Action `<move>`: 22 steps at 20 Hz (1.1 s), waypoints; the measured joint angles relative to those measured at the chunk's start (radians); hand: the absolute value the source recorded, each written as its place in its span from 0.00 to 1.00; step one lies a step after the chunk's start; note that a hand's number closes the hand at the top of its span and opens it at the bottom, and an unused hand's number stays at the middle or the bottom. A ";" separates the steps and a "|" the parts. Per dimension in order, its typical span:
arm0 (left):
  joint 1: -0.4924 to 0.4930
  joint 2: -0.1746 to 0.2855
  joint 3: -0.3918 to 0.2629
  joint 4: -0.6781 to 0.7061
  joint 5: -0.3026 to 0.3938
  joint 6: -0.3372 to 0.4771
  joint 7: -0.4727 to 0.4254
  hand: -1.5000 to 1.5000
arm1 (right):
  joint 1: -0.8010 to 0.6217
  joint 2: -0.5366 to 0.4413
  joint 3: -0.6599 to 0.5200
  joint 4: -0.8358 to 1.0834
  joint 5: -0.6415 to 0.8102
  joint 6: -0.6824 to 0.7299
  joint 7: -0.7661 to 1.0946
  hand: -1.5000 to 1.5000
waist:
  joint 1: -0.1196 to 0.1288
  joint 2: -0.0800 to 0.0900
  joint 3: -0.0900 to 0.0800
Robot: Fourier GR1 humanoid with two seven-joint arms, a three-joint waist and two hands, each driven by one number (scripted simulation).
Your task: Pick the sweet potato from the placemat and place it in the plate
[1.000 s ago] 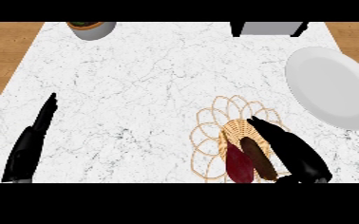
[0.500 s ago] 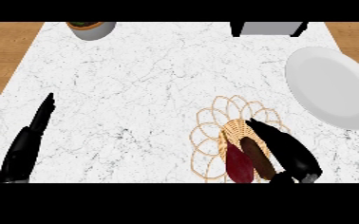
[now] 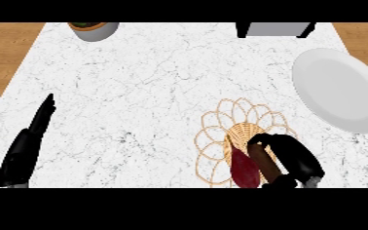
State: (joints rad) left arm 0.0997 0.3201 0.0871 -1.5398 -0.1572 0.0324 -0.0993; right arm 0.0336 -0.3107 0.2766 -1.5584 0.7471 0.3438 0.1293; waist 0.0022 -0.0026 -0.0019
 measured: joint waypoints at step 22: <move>-0.023 -0.015 0.012 0.020 -0.003 -0.014 -0.031 0.50 | -0.153 -0.637 -0.708 0.683 -0.161 -0.169 -0.536 1.00 | 0.023 0.030 0.020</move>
State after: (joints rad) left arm 0.0767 0.3054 0.0989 -1.5199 -0.1605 0.0185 -0.1305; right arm -0.1193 -0.9480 -0.4318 -0.8752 0.5857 0.1748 -0.4063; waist 0.0256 0.0274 0.0186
